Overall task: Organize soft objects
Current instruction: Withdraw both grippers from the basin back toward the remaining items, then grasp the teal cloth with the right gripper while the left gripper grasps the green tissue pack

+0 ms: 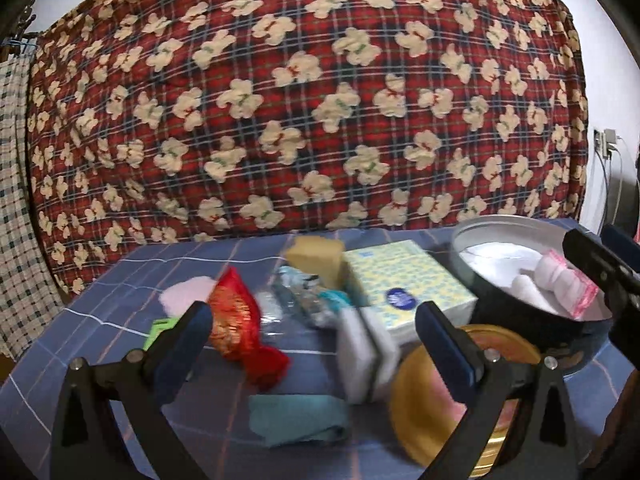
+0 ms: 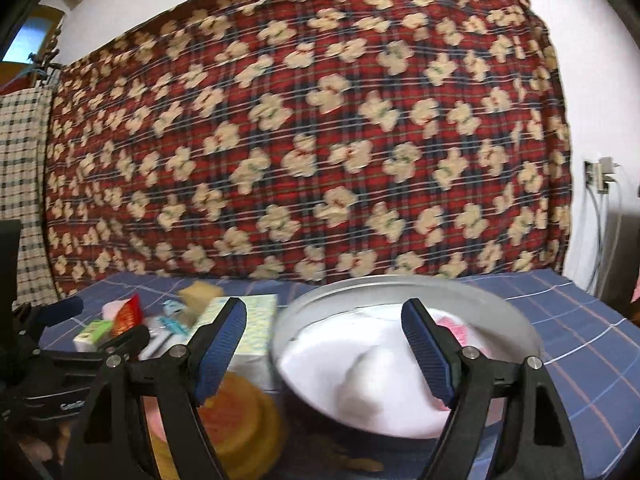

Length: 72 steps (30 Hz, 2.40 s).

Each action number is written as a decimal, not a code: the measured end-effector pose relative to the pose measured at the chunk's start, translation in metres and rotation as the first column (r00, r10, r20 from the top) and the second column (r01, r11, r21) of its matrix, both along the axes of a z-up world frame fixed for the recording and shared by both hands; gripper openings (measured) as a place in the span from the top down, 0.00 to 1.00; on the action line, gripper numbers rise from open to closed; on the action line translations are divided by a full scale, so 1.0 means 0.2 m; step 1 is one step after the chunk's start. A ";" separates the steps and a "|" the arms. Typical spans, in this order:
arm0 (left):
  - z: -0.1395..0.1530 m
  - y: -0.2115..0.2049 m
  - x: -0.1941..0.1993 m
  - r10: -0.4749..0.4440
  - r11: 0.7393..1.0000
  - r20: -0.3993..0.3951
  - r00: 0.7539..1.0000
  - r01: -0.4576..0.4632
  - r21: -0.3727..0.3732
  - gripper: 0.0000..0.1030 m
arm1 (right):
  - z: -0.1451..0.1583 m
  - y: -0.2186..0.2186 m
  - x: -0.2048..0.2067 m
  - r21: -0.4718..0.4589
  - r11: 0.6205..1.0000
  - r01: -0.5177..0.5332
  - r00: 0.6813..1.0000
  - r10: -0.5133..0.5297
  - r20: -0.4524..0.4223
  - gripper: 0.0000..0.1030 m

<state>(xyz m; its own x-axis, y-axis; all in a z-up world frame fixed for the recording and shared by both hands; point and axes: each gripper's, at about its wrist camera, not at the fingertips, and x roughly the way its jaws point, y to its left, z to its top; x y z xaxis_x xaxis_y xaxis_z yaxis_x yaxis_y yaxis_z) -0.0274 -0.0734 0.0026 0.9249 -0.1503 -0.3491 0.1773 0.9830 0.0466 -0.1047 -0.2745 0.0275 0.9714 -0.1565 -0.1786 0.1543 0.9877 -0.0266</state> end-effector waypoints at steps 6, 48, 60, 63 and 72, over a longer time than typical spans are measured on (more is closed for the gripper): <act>-0.01 0.18 0.07 0.055 0.998 -0.021 0.998 -0.055 -0.003 0.00 | -0.02 0.17 0.05 -0.019 0.998 -0.067 0.997 0.067 -0.027 0.21; -0.11 1.00 0.34 0.358 0.903 -0.247 0.900 -0.401 -0.152 0.00 | -0.38 0.97 0.64 0.015 0.857 -0.515 0.600 0.372 -0.709 0.73; -0.12 0.98 0.35 0.311 0.913 -0.269 0.912 -0.365 -0.183 0.00 | -0.30 0.90 0.57 0.187 0.830 -0.525 0.605 0.518 -0.605 0.88; -0.14 0.96 0.36 0.280 0.923 -0.292 0.914 -0.340 -0.181 0.00 | -0.20 0.89 0.52 0.206 0.804 -0.558 0.655 0.579 -0.485 0.88; -0.19 0.76 0.48 0.115 0.973 -0.388 0.914 -0.182 -0.142 0.05 | -0.06 0.80 0.41 0.132 0.864 -0.485 0.828 0.503 -0.248 0.88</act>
